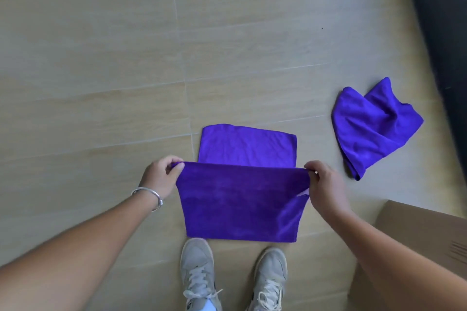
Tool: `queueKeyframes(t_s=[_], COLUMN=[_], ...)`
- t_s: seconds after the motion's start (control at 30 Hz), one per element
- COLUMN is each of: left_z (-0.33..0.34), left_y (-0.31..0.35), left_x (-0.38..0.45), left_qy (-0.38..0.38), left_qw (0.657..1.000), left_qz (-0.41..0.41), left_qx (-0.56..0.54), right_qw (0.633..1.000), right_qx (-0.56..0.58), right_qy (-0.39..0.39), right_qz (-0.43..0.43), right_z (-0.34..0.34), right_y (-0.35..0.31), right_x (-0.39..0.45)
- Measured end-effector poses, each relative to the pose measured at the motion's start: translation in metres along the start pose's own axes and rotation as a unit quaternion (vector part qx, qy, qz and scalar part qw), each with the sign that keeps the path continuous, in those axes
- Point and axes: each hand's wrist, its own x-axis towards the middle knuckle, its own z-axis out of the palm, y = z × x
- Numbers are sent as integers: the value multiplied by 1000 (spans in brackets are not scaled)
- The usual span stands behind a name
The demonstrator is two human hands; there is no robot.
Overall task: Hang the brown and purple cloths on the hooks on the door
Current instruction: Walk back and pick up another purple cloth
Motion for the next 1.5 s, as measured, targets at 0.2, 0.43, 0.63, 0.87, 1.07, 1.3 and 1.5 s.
queueKeyframes(t_s=[0.2, 0.43, 0.63, 0.87, 1.07, 1.3, 1.5], left_z=[65, 109, 101, 107, 133, 137, 129], left_y=[-16, -42, -21, 34, -22, -65, -9], left_x=[130, 235, 267, 262, 189, 172, 243], left_qy=[50, 42, 124, 145, 59, -74, 16], left_qw=[997, 981, 911, 926, 722, 705, 727], left_qz=[47, 122, 222, 220, 554, 458, 335], left_qx=[25, 147, 325, 269, 409, 536, 599], right_qw=[999, 993, 973, 956, 845, 805, 838], right_qx=[-27, -92, -177, -155, -279, -398, -425], right_qy=[35, -11, 1, 116, -56, -173, -70], right_qz=[-14, -79, -150, -221, -453, -404, -334], right_z=[72, 127, 104, 99, 148, 152, 136], right_y=[37, 81, 76, 30, 73, 87, 54], right_x=[121, 211, 268, 244, 138, 138, 214])
